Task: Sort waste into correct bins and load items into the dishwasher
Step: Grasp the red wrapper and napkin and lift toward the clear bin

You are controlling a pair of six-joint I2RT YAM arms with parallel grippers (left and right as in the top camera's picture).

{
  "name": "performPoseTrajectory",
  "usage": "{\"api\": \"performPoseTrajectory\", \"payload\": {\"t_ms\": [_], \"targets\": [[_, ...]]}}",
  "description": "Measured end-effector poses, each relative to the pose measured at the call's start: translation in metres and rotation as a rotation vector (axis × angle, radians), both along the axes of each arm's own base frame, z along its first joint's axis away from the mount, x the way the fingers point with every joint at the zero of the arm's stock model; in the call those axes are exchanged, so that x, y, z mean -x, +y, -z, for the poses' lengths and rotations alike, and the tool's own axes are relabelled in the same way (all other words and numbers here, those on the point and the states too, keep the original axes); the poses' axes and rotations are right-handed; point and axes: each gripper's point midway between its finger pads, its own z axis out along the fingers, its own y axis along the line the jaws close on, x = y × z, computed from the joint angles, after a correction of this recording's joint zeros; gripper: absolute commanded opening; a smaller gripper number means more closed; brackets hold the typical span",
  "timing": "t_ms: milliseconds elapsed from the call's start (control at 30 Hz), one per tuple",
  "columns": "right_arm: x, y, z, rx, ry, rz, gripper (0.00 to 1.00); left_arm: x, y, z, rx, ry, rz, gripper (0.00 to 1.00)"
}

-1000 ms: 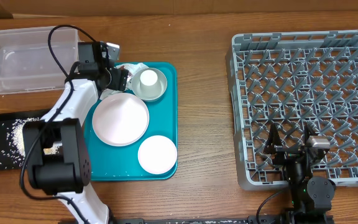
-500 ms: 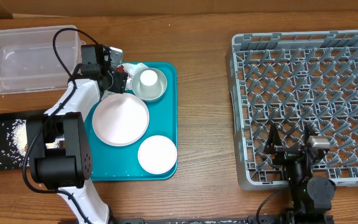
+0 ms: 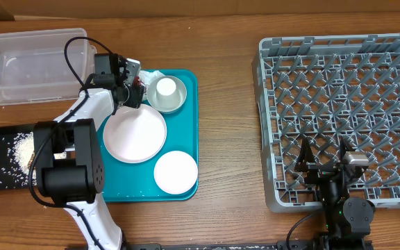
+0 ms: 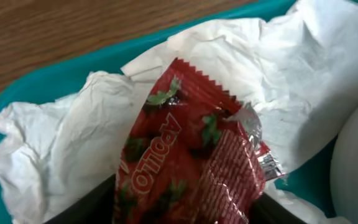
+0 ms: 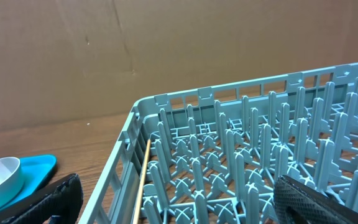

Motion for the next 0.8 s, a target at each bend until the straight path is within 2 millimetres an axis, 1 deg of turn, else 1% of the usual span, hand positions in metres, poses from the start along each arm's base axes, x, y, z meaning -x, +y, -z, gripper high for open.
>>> {"api": "performPoseTrajectory", "payload": {"t_ms": [100, 167, 233, 300, 467, 567, 667, 800], "targets": [[0.0, 0.0, 0.0, 0.0, 0.0, 0.0, 1.0, -0.001, -0.001, -0.001, 0.0, -0.005, 0.001, 0.28], [0.0, 0.0, 0.0, 0.0, 0.0, 0.0, 1.0, -0.001, -0.001, -0.001, 0.002, -0.005, -0.003, 0.19], [0.0, 0.0, 0.0, 0.0, 0.0, 0.0, 1.0, -0.002, -0.001, -0.002, 0.011, -0.005, -0.016, 0.13], [0.0, 0.0, 0.0, 0.0, 0.0, 0.0, 1.0, -0.004, -0.001, -0.005, 0.018, -0.003, -0.028, 0.04], [0.0, 0.0, 0.0, 0.0, 0.0, 0.0, 1.0, -0.009, 0.0, -0.017, 0.027, -0.001, -0.042, 0.04], [0.0, 0.0, 0.0, 0.0, 0.0, 0.0, 1.0, -0.015, 0.0, -0.032, 0.031, -0.023, -0.047, 0.04], [0.0, 0.0, 0.0, 0.0, 0.0, 0.0, 1.0, -0.022, -0.001, -0.058, 0.044, -0.076, -0.061, 0.04], [0.0, 0.0, 0.0, 0.0, 0.0, 0.0, 1.0, -0.029, -0.001, -0.112, 0.054, -0.19, -0.066, 0.04]]}}
